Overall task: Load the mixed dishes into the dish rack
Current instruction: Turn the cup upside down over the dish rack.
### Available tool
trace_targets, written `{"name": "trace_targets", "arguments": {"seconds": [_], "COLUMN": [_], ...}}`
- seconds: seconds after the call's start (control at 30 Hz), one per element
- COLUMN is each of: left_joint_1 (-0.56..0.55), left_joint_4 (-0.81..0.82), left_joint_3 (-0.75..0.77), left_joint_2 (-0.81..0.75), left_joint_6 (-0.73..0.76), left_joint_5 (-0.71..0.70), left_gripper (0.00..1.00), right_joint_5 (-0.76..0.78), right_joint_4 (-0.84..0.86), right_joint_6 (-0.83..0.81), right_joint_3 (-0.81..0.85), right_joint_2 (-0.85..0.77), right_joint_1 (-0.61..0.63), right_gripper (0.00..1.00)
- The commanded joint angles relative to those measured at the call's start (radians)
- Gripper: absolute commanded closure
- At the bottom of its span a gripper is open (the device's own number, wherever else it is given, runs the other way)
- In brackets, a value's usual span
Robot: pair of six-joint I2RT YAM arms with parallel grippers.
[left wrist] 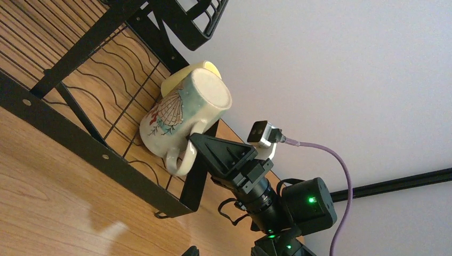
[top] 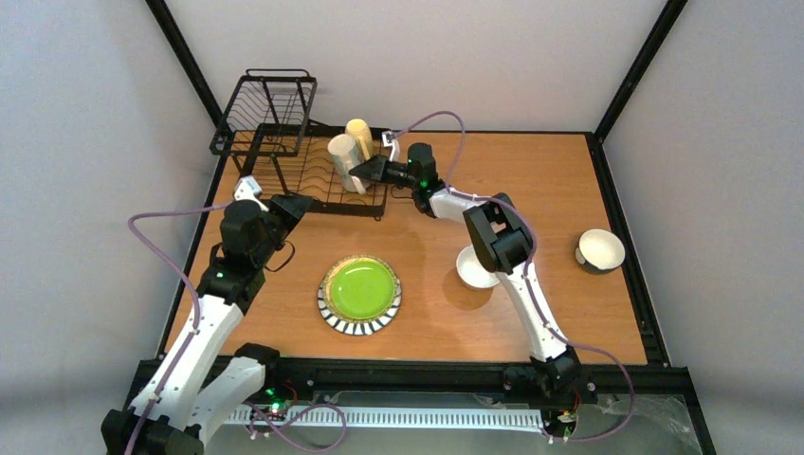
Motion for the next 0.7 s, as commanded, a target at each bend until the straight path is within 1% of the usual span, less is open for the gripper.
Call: {"name": "trace_targets", "arguments": {"seconds": [0.0,0.03,0.07,0.17,0.33,0.5,0.67], "left_joint_1": [-0.005,-0.005,-0.005,-0.005,-0.005,-0.005,-0.006], "left_joint_4": [0.017,0.017,0.017,0.018,0.025,0.028,0.024], "left_joint_3": [-0.01,-0.012,-0.013,-0.016,-0.022,-0.02,-0.015], "left_joint_2": [-0.014,-0.016,-0.014,-0.012,-0.01,-0.013,-0.029], "left_joint_6": [-0.007,-0.008,-0.008,-0.009,-0.014,-0.016,-0.018], "left_joint_5": [0.005,0.005,0.005,0.005,0.005,0.005,0.005], "left_gripper": [0.46,0.46,0.46,0.46,0.46,0.46,0.46], "right_joint_5": [0.023,0.02,0.019,0.023,0.035,0.051,0.069], "right_joint_4": [-0.045,-0.045,-0.045,-0.052,-0.07,-0.095,-0.142], "right_joint_6": [-0.042,-0.043,-0.044,-0.053,-0.087,-0.138,-0.199], "right_joint_3": [-0.03,-0.031,-0.033,-0.039,-0.066,-0.118,-0.162], "right_joint_2": [-0.025,-0.023,-0.024,-0.027,-0.052,-0.105,-0.168], "right_joint_1": [0.002,0.002,0.002,0.002,0.002,0.002,0.002], "right_gripper": [0.79,0.72,0.67,0.65,0.47,0.34,0.27]}}
